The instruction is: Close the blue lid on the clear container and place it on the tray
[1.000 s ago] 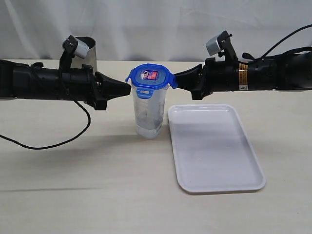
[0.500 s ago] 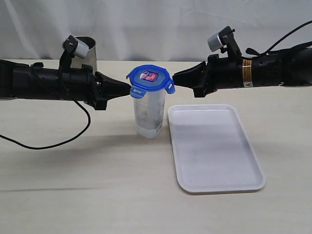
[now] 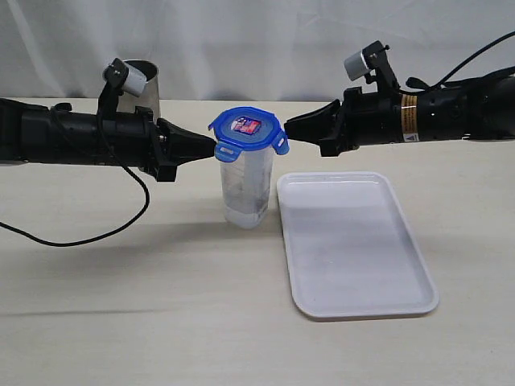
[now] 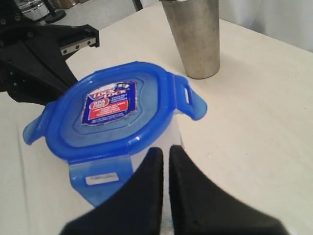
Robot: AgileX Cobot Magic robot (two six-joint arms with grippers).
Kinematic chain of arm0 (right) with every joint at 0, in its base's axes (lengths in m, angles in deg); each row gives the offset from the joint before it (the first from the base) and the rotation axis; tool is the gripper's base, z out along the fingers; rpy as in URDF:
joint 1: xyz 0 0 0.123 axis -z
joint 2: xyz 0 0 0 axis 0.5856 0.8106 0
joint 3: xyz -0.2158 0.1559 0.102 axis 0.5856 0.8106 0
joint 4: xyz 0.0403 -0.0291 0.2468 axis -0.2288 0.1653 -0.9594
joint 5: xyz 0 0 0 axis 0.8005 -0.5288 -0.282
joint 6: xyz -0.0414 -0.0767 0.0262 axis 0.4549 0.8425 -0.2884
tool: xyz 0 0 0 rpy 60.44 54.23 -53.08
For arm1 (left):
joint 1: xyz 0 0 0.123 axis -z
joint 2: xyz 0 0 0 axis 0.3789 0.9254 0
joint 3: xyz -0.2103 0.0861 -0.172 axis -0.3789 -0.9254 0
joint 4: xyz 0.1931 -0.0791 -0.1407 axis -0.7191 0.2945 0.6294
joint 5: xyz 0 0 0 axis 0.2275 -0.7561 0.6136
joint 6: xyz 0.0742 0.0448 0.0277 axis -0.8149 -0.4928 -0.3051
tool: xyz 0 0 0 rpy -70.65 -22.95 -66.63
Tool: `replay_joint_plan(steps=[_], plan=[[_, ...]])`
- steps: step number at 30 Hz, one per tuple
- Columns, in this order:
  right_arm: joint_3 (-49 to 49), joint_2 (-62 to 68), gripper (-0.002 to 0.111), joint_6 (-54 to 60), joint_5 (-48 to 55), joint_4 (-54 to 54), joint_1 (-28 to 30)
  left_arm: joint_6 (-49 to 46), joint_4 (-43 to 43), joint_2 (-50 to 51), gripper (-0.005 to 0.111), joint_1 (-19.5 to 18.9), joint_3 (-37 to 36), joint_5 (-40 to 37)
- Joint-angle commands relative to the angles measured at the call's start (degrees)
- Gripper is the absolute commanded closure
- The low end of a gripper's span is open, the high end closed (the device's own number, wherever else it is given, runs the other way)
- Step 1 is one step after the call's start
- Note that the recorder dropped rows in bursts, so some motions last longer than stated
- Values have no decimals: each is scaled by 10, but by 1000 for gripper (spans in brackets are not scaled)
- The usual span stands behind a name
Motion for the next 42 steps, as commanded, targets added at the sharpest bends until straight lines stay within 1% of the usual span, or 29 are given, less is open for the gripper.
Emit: replay_joint_plan(steps=[1,30,42], plan=[[4,-6,104,-21,-8,26,0,-18,1,0,107,1,3,-7],[13,-6,104,-67,-22,48,0,-18,1,0,107,1,3,-3],[22,-6,104,-58,-14,35,0,-18,1,0,107,1,3,-3]])
